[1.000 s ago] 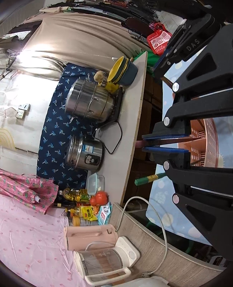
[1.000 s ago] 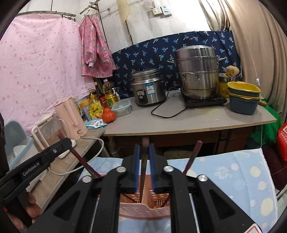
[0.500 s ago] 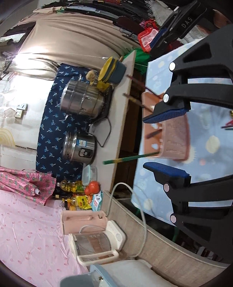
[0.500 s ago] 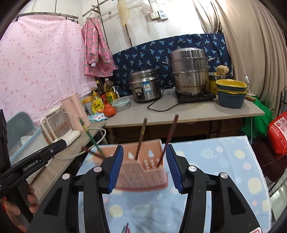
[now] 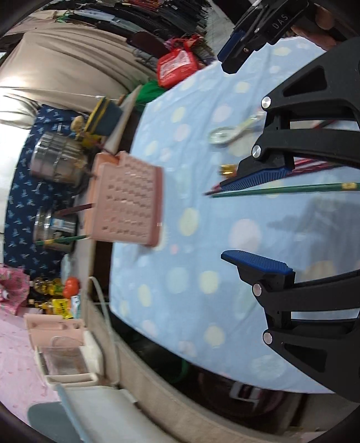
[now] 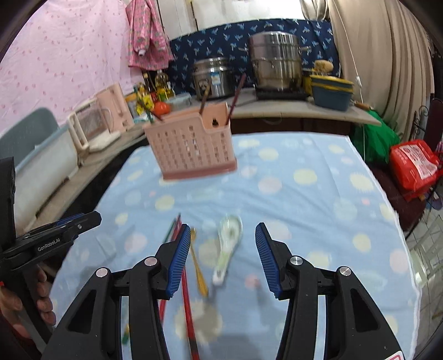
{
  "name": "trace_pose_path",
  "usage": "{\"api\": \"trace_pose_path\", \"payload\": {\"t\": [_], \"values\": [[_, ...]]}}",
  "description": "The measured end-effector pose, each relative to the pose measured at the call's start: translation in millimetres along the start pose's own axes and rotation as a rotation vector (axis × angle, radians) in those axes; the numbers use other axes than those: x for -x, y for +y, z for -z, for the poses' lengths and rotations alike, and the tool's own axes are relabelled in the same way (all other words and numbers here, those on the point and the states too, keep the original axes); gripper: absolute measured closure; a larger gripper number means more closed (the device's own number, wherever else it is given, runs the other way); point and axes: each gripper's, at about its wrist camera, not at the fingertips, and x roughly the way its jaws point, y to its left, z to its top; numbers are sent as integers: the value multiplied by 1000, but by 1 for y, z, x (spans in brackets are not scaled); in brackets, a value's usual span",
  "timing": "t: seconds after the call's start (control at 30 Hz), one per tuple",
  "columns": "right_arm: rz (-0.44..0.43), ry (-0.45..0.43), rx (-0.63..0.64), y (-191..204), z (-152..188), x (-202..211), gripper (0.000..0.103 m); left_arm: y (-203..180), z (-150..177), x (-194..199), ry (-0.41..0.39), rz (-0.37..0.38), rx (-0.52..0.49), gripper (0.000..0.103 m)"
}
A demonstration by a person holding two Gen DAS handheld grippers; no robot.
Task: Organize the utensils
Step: 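Grasp a green chopstick with the left tool while the right tool grasps a red chopstick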
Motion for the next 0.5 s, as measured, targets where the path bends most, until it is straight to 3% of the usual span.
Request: {"api": "trace_pose_path", "payload": {"t": [0.27,0.5], "values": [[4,115,20,7,70,4,64,-13,65,5,105,10,-50,60],[-25,184,43,21,107,-2,73,-22,98,4,163,35,-62,60]]}}
